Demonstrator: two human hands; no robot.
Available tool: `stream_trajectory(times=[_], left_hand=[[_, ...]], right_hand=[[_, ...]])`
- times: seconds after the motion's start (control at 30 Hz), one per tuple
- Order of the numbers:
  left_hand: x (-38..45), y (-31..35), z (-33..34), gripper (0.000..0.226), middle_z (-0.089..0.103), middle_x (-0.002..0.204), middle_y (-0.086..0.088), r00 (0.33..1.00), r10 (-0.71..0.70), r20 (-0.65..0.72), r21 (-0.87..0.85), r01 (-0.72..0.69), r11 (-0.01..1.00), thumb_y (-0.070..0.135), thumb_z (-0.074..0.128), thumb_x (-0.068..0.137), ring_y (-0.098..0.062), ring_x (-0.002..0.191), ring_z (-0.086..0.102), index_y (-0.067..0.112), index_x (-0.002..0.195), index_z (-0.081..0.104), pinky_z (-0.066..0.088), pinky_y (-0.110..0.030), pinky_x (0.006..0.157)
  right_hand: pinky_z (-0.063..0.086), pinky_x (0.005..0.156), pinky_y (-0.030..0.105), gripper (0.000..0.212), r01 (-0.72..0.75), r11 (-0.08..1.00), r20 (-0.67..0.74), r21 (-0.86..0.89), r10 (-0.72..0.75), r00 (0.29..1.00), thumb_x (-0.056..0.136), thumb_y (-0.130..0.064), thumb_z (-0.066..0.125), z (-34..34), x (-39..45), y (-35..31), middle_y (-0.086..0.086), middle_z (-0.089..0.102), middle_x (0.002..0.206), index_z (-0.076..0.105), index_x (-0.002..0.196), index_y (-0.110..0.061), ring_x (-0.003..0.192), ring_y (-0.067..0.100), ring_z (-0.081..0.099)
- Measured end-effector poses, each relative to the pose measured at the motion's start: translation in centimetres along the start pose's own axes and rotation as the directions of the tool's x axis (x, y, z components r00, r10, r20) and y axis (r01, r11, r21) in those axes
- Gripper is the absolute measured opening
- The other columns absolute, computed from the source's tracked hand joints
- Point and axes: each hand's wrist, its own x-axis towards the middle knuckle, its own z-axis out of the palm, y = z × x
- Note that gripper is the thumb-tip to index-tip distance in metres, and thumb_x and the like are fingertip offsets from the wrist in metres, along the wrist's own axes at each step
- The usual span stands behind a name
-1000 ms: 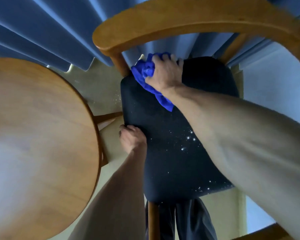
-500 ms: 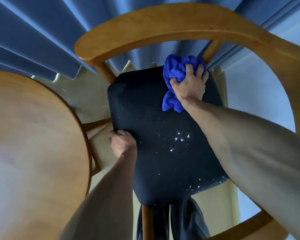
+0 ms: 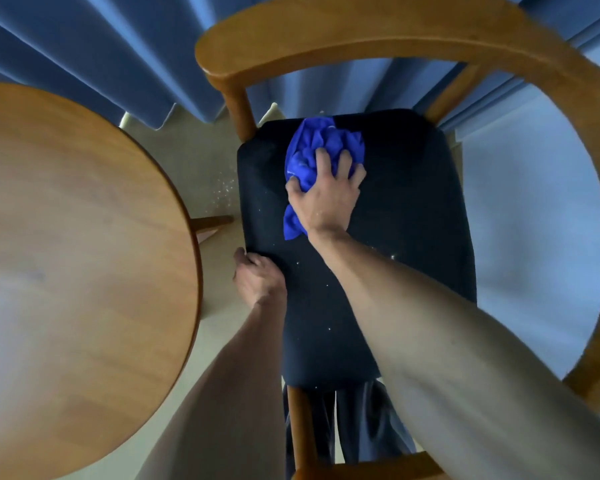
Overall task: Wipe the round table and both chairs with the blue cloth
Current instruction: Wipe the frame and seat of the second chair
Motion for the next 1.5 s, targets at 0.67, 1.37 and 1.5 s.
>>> stream_trajectory(times=[0.67,1.37,1.5], left_hand=[[-8.7,-2.6,0.4,0.060,0.036,0.145,-0.016,0.977,0.213,-0.025,0.210,-0.203,0.956,0.012,0.040,0.092,-0.039,0.126,0.039,0.016,0.150,0.026,0.034,-0.049,0.105],[-14.5,1.6,7.4,0.060,0.019,0.159,-0.013,0.899,0.435,0.052,0.294,-0.430,0.854,0.009,0.044,0.090,-0.031,0.144,0.019,0.016,0.148,0.031,0.023,-0.046,0.112],[-11.8,5.4,8.0,0.060,0.018,0.160,-0.012,0.923,0.385,-0.022,0.263,-0.366,0.892,0.009,0.043,0.090,-0.028,0.146,0.017,0.015,0.148,0.033,0.021,-0.045,0.113]], right_hand=[[0.043,0.095,0.052,0.048,0.352,0.929,0.338,-0.116,-0.296,0.893,0.080,-0.026,0.072,-3.2,-4.5,5.7,0.004,0.031,0.149,0.056,0.125,-0.030,0.139,0.033,0.023],[0.040,0.109,0.052,0.053,-0.340,0.939,0.077,0.051,0.336,0.939,0.092,-0.042,0.058,-8.1,-4.6,23.1,0.017,0.029,0.153,0.045,0.139,-0.020,0.137,0.043,0.026],[0.035,0.112,0.049,0.047,-0.171,0.980,0.075,0.097,0.164,0.984,0.093,-0.039,0.059,-8.5,1.3,20.3,0.015,0.034,0.151,0.051,0.135,-0.019,0.138,0.042,0.025]])
